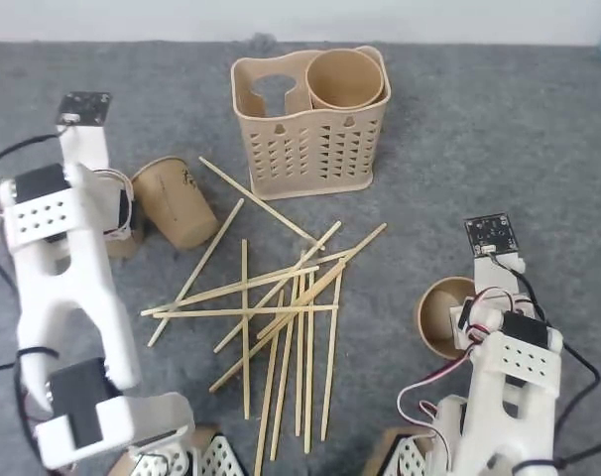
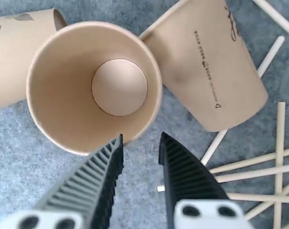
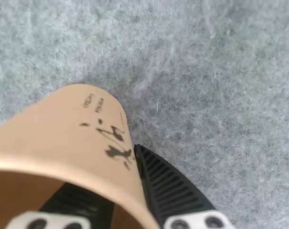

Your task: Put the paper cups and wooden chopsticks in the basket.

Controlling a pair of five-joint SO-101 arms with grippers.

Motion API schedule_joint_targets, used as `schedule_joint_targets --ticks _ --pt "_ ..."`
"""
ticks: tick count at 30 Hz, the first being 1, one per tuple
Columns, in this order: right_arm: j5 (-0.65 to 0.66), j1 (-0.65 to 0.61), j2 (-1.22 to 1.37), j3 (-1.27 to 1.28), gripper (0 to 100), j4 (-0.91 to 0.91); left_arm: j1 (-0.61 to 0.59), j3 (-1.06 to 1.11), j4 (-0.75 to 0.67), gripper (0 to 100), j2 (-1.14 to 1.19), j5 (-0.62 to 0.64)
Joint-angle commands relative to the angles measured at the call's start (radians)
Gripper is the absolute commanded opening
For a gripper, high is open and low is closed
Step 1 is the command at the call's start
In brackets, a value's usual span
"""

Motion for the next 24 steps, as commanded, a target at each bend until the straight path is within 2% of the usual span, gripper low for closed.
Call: schedule_joint_targets --ticks 1,5,10,12,18,24 --pt "0.015 -0.004 -0.004 0.023 0.8 0.005 -0.008 0.007 -0.032 12 0.021 -0.011" --pt "0.015 -0.004 -0.004 0.023 0.8 0.005 -0.005 0.007 -0.031 13 -0.063 -0.028" --pt "0.015 -0.004 -0.004 0.023 0.8 0.005 -0.003 0.013 -0.032 13 -0.166 -0.212" --pt "0.015 -0.004 -0.004 0.023 0.8 0.005 -0.005 0.015 -0.026 12 -0.195 -0.249" --pt "0.015 -0.005 -0.004 0.023 0.8 0.004 -0.003 0.015 -0.023 12 -0.221 -0.253" --pt "0.015 -0.005 -0.004 0.023 0.8 0.004 -0.003 0.013 -0.032 12 -0.103 -0.256"
